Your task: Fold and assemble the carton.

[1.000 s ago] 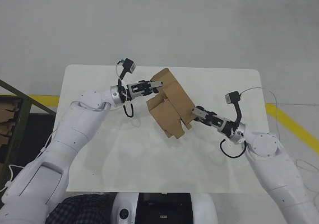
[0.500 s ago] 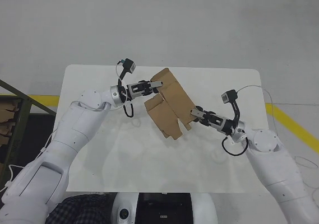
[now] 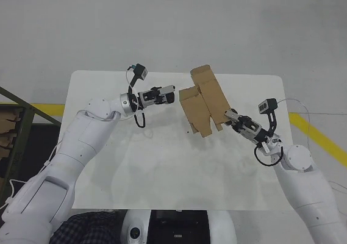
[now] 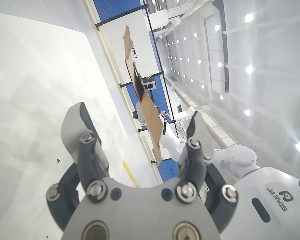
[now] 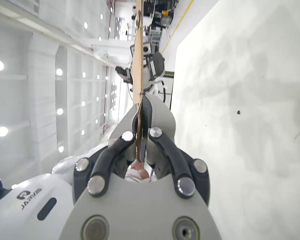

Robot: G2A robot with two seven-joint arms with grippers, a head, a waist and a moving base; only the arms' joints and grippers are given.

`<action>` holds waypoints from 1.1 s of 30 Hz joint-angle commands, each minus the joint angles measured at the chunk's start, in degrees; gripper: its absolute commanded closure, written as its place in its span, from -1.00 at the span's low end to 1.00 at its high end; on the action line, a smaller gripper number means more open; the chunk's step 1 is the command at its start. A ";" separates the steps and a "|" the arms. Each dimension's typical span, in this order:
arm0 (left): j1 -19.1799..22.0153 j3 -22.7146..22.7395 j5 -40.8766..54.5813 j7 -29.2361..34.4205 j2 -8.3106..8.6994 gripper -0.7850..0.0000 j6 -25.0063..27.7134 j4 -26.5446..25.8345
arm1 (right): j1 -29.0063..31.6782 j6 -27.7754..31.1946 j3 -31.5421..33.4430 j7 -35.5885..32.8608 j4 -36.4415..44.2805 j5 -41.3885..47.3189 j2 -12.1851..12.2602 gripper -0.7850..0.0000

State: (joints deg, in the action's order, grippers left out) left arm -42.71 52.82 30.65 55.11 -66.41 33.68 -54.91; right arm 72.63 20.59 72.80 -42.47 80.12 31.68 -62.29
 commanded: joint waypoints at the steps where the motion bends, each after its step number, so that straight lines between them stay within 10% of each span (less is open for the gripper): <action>1: 0.00 0.00 -0.01 -0.01 0.00 -1.00 0.00 0.00 | 1.36 -0.88 0.69 4.24 2.15 -0.69 -0.02 1.00; 13: 0.00 0.00 -0.01 -0.01 0.00 -1.00 0.00 0.00 | 6.20 -8.46 -3.10 19.43 12.00 -4.49 -1.33 1.00; 33: -1.07 -0.14 -2.73 -0.81 0.08 -1.00 -1.01 -2.38 | 6.39 -8.74 -3.29 20.11 12.33 -4.47 -1.45 1.00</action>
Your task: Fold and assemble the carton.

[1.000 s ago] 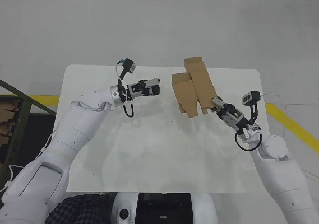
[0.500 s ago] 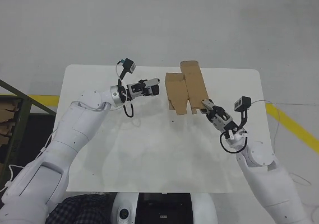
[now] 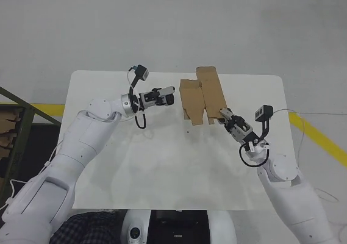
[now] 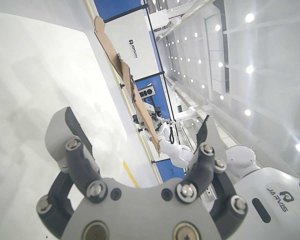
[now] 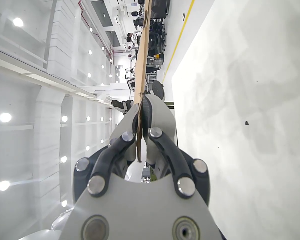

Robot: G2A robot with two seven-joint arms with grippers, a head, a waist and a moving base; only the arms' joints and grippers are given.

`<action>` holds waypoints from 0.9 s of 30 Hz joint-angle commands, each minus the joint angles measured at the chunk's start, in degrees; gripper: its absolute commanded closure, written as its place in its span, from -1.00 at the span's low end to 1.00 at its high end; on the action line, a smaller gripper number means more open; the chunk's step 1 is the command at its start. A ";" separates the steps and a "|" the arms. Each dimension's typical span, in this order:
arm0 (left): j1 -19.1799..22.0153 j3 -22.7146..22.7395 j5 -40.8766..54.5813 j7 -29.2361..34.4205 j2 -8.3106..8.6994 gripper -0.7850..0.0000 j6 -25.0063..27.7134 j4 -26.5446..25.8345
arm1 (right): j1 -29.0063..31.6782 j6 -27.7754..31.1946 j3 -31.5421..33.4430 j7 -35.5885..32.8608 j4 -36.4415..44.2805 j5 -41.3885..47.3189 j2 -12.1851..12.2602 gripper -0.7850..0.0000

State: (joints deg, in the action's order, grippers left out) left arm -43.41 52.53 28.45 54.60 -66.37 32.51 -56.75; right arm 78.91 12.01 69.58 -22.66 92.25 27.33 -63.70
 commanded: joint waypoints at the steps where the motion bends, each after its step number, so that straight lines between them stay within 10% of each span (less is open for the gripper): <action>1: -0.71 0.29 -0.52 -0.28 0.03 -1.00 0.76 -0.81 | 0.24 -0.31 -0.23 0.78 0.45 -0.42 -0.12 1.00; 10: -2.71 1.22 7.37 8.58 -0.29 -1.00 6.97 2.09 | 4.15 0.32 -2.36 11.83 3.24 -1.42 -1.32 1.00; 27: -2.98 -2.61 13.18 14.98 -2.04 -1.00 2.20 0.63 | 11.50 6.93 -8.68 29.25 7.91 -14.97 -3.69 1.00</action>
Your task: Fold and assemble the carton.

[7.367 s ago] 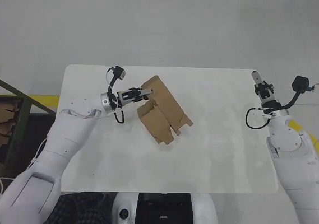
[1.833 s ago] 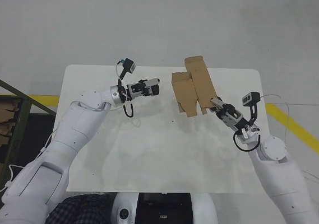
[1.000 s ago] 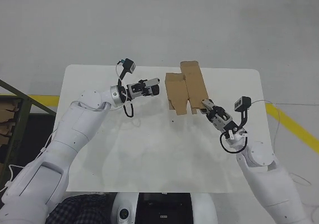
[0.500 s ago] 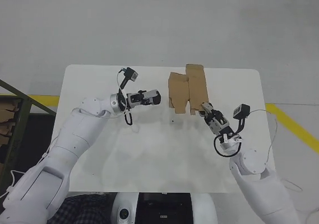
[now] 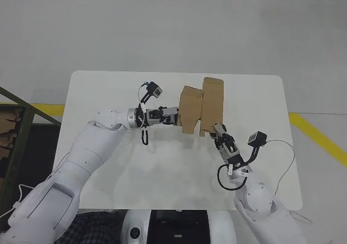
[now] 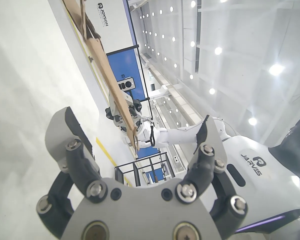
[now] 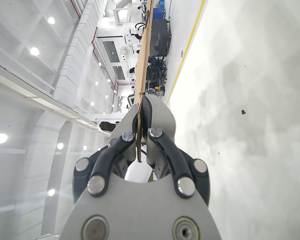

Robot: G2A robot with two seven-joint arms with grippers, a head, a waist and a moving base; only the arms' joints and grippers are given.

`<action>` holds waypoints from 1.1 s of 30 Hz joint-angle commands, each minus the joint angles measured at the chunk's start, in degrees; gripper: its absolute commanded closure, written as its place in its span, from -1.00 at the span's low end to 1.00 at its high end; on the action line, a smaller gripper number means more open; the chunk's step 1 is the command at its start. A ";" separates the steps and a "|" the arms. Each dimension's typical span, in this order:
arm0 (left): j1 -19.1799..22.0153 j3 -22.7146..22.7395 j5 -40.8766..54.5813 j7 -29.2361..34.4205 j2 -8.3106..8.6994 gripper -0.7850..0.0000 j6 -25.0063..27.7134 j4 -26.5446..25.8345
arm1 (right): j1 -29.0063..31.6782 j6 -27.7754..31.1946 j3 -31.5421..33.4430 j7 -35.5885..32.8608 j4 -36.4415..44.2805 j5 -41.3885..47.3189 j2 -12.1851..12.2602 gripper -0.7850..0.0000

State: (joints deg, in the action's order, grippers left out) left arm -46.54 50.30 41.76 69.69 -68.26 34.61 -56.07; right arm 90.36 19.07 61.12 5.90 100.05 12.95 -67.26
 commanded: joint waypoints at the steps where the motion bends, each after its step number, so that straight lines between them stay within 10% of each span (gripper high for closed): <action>1: 0.26 -0.63 -0.27 -0.27 -0.27 -1.00 0.26 0.04 | 0.11 -0.29 -0.40 1.23 0.21 -1.33 -0.24 1.00; 8: 1.37 -2.43 -2.45 -2.17 -1.06 -1.00 2.17 1.37 | 0.45 -1.73 -1.18 2.60 0.95 -5.57 -0.80 1.00; 12: 1.93 -2.99 -2.31 -2.90 -1.46 0.07 2.89 2.43 | 0.46 -2.00 -1.26 2.55 0.95 -6.26 -1.09 1.00; 25: 2.66 -3.50 -2.06 -3.46 -1.91 0.94 3.45 4.22 | 0.35 -2.12 -0.94 1.87 1.33 -7.57 -1.92 1.00; 27: 2.60 -3.29 -1.30 -3.48 -1.94 1.00 3.47 4.24 | 0.45 -1.97 -0.85 1.71 1.46 -7.61 -2.03 -0.81; 33: 2.50 -2.01 1.21 -2.20 -1.66 1.00 2.19 4.21 | 0.14 -0.43 1.50 -1.16 1.16 -4.24 -2.06 -1.00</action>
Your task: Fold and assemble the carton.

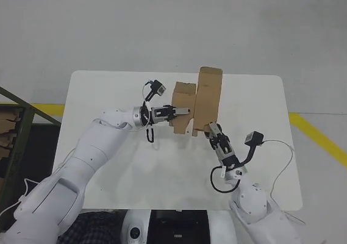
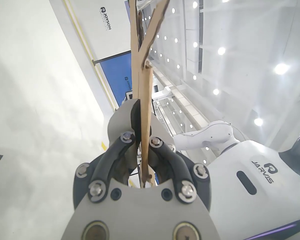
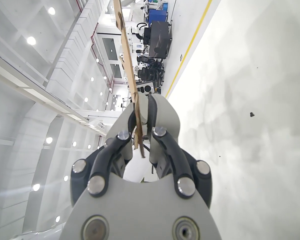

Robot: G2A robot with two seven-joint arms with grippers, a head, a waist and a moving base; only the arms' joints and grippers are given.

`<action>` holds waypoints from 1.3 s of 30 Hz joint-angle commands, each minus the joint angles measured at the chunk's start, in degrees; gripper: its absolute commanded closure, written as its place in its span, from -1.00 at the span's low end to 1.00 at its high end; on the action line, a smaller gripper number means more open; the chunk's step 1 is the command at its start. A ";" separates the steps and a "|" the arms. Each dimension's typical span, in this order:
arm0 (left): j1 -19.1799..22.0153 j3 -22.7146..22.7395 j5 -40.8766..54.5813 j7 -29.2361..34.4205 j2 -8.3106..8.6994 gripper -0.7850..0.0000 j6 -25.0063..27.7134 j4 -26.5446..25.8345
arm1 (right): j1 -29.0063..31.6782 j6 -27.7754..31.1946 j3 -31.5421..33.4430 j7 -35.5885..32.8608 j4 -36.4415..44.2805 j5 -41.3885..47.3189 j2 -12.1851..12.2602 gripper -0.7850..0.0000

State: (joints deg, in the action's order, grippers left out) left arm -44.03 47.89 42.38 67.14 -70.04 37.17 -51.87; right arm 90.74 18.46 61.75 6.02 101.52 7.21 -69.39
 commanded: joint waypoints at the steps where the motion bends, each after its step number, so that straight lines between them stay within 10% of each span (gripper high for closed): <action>1: -0.02 0.87 1.19 0.70 0.25 1.00 -0.72 0.02 | -0.52 0.42 1.68 -3.21 -0.55 3.86 0.14 -1.00; 24: 0.77 3.08 -4.04 16.52 3.53 1.00 -16.53 -2.52 | -12.42 -0.19 15.34 -56.48 -17.44 19.19 3.47 -1.00; 39: 1.77 -1.93 -5.39 20.00 3.23 1.00 -20.01 -4.88 | -19.90 0.23 13.59 -69.76 -25.25 20.95 3.79 -1.00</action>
State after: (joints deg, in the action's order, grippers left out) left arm -42.44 46.39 37.07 87.25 -66.73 17.05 -56.84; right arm 71.21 18.81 75.74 -63.39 76.39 28.81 -65.60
